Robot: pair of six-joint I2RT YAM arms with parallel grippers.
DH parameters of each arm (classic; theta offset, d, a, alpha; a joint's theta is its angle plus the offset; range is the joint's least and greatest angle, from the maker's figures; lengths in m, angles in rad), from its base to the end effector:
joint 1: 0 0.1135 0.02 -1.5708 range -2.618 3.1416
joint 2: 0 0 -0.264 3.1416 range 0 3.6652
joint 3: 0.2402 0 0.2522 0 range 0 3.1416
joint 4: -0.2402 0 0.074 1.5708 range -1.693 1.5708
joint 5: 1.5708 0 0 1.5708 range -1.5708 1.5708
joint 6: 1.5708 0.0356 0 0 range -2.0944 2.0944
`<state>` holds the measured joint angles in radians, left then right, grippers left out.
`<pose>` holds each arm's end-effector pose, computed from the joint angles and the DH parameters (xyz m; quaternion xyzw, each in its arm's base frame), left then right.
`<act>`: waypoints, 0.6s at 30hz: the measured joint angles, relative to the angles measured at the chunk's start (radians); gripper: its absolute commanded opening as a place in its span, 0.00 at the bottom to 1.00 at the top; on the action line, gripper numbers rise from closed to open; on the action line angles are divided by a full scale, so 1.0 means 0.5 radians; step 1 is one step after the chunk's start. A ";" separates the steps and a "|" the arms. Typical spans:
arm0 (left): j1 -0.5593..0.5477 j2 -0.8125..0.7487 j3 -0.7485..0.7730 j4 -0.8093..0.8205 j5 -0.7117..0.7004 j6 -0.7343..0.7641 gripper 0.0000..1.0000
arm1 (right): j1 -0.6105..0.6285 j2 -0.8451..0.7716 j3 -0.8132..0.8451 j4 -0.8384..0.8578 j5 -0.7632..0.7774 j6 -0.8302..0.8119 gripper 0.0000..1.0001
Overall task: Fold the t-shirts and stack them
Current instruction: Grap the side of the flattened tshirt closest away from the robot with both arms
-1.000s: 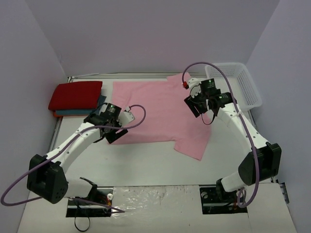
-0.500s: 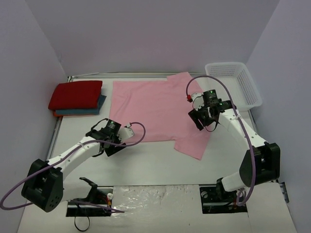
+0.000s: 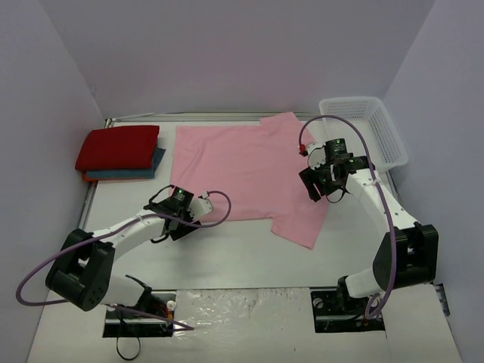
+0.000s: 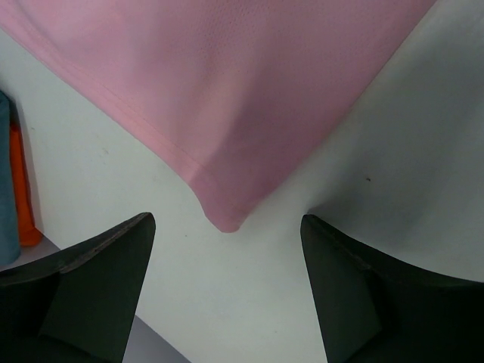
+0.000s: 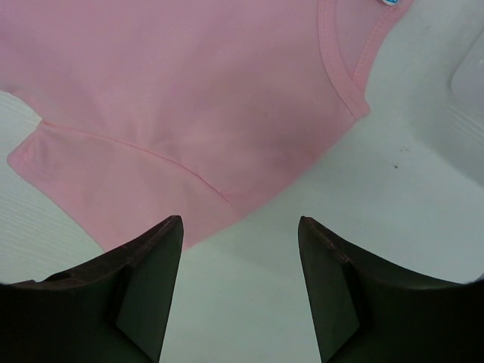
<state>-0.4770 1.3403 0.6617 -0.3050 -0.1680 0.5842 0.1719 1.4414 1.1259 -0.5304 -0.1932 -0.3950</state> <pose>0.2235 -0.1088 0.1726 0.4618 0.8350 0.0956 0.2837 0.3039 0.0597 0.2748 -0.2931 0.8840 0.0503 0.3608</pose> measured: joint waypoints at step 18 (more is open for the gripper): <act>-0.003 0.226 0.051 0.166 -0.101 0.072 0.40 | -0.042 0.000 -0.012 0.007 -0.011 0.003 0.58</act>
<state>-0.4786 1.4532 0.6872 -0.2218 -0.2188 0.6201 0.1509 1.4414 1.1198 -0.5270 -0.1989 -0.3935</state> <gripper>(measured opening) 0.431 0.584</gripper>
